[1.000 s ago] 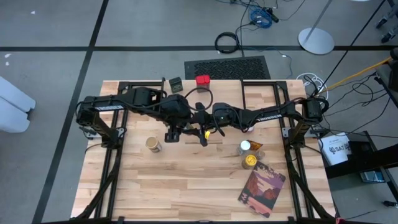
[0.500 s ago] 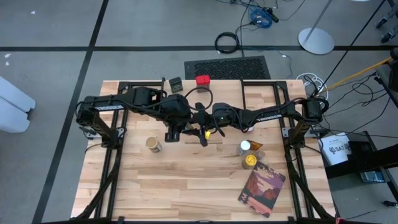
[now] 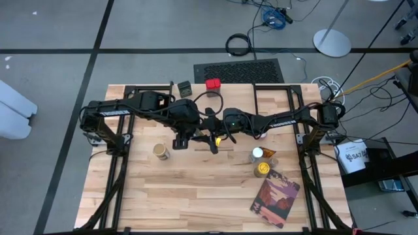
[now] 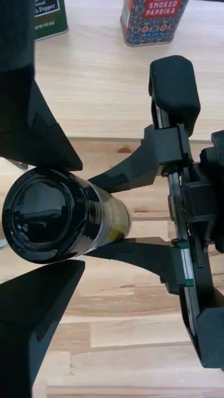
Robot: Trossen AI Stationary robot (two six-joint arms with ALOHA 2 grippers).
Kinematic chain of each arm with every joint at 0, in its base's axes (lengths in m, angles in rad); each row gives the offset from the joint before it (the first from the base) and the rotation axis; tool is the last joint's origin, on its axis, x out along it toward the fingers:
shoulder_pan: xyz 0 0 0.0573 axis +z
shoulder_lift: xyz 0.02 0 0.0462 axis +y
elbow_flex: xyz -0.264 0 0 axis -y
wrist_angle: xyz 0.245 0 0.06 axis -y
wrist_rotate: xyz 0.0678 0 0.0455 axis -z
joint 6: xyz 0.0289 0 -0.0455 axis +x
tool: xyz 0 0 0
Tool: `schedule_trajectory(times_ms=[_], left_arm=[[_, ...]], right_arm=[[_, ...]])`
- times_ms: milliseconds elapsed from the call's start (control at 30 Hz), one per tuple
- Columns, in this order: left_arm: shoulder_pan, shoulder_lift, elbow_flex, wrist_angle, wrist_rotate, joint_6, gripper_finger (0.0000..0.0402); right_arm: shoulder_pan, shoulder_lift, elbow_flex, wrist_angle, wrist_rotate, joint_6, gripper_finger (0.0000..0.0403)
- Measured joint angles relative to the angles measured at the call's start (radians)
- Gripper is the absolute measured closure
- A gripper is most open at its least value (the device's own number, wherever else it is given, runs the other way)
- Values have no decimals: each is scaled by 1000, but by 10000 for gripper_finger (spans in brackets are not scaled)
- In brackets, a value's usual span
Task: Shelf spices
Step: Put the dark yellow spice bottle on the table
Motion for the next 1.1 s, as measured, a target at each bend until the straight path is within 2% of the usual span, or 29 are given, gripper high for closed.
schedule_trajectory(times_ms=[367, 633, 967, 1100], left_arm=[[0, 0, 0, 3, 4, 16, 185], [0, 0, 0, 5, 5, 18, 181], [-1, 0, 0, 6, 7, 22, 180], [-1, 0, 0, 6, 8, 22, 180]], right_arm=[[0, 0, 0, -1, 0, -10, 252], [1, 0, 0, -1, -10, -7, 248], [5, 0, 0, 4, -23, 1, 166], [5, 0, 0, 2, -51, -4, 151]])
